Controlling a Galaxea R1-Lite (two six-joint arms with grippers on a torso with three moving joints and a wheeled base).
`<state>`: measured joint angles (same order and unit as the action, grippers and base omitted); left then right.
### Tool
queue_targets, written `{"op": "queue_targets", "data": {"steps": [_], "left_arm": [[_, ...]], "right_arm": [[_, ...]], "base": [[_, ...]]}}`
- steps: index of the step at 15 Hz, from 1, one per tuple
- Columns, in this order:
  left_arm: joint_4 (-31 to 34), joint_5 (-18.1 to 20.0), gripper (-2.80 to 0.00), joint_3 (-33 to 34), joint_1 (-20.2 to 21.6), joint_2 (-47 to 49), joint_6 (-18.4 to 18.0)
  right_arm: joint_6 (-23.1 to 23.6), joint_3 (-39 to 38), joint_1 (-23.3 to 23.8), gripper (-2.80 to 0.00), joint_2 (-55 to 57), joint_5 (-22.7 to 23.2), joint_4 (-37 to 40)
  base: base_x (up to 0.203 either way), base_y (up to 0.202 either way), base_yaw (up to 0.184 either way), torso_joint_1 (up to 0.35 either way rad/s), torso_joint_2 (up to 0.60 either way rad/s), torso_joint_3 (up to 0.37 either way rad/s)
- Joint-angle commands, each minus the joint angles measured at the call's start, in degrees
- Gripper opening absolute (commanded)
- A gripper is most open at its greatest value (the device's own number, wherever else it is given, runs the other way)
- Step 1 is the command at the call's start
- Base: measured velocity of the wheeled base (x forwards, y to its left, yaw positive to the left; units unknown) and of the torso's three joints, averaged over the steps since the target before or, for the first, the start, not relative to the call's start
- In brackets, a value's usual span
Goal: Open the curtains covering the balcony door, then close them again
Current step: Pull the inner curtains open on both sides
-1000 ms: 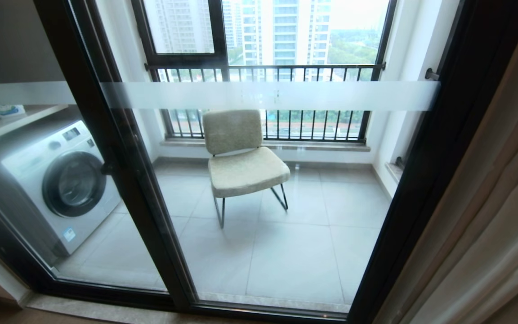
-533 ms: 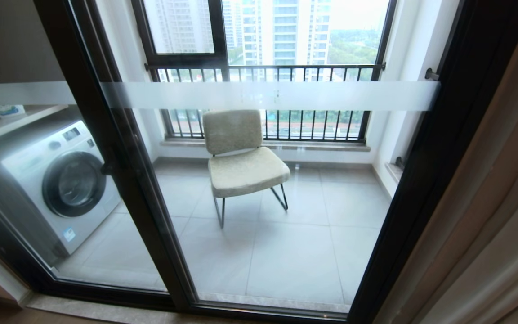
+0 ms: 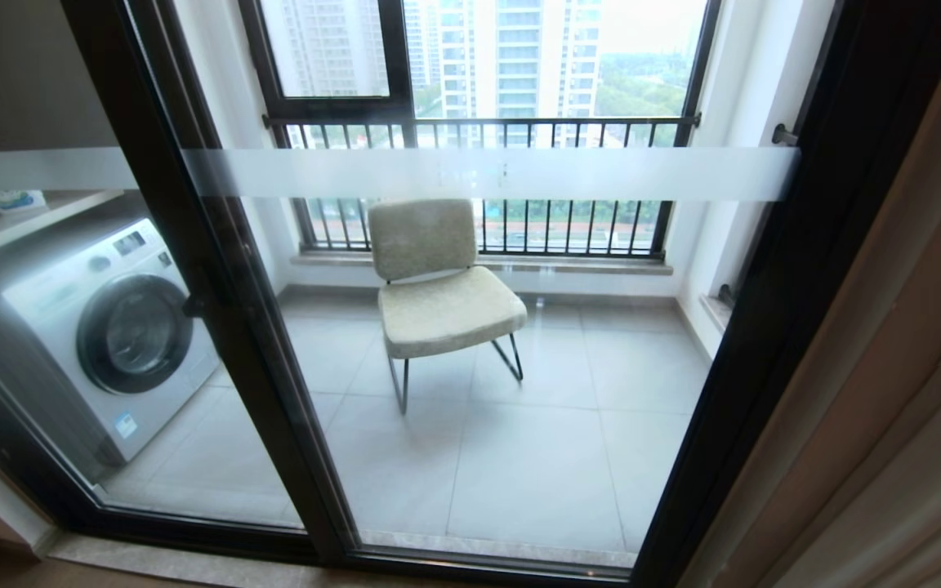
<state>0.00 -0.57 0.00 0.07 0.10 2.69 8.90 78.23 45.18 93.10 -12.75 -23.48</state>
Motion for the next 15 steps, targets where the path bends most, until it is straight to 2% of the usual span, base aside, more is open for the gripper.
{"op": "queue_targets", "data": {"steps": [1, 7, 12, 15], "left_arm": [[0.0, 0.0, -2.8, 0.0, 0.0, 0.0, 0.0], [0.0, 0.0, -2.8, 0.0, 0.0, 0.0, 0.0], [0.0, 0.0, -2.8, 0.0, 0.0, 0.0, 0.0], [0.0, 0.0, -2.8, 0.0, 0.0, 0.0, 0.0]], "right_arm": [[-0.7, 2.3, 2.1, -2.8, 3.5, -0.1, -0.1], [-1.4, 7.7, 6.6, -2.8, 8.5, -0.1, -0.2], [-1.3, 7.5, 7.8, -2.8, 9.1, -0.1, -1.7], [-1.2, 7.0, 7.0, -2.8, 6.6, 3.3, -1.3]], "base": [[0.0, 0.0, 0.0, 0.0, 0.0, 0.0], [0.0, 0.0, 0.0, 0.0, 0.0, 0.0], [0.0, 0.0, 0.0, 0.0, 0.0, 0.0], [0.0, 0.0, 0.0, 0.0, 0.0, 0.0]]}}
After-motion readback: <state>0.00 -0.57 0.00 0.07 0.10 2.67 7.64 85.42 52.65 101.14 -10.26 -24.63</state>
